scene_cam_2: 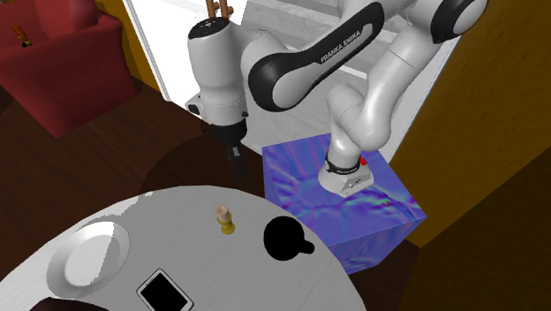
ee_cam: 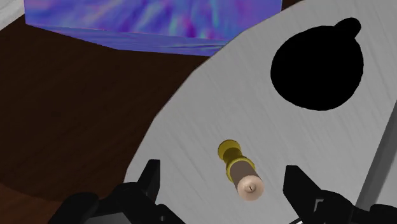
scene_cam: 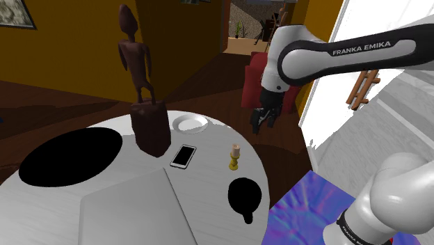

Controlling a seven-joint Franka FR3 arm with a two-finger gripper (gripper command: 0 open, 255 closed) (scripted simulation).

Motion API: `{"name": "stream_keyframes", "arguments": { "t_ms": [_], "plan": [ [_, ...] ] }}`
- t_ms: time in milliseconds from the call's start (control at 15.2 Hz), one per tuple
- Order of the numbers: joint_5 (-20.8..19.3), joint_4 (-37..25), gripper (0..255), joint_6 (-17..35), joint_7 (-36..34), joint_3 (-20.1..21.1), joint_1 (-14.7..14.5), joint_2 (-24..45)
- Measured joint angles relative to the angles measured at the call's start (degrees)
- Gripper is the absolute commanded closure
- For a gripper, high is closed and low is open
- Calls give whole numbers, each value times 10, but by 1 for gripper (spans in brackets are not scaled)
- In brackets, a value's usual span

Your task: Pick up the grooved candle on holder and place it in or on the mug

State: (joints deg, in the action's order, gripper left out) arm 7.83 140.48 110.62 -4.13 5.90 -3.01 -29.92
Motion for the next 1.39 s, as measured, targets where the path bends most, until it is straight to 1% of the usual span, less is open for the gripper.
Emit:
{"name": "stream_keyframes", "arguments": {
  "t_ms": [330,594,858,1122,1386],
  "plan": [
    [-8,-4,0,104,-12,31,-10,89],
    [-28,-27,0,177,-27,53,-13,170],
    [-38,-29,0,216,-35,61,-14,207],
    [-43,-16,0,253,-40,64,-14,231],
    [-44,-11,0,264,-41,65,-14,238]
  ]
}}
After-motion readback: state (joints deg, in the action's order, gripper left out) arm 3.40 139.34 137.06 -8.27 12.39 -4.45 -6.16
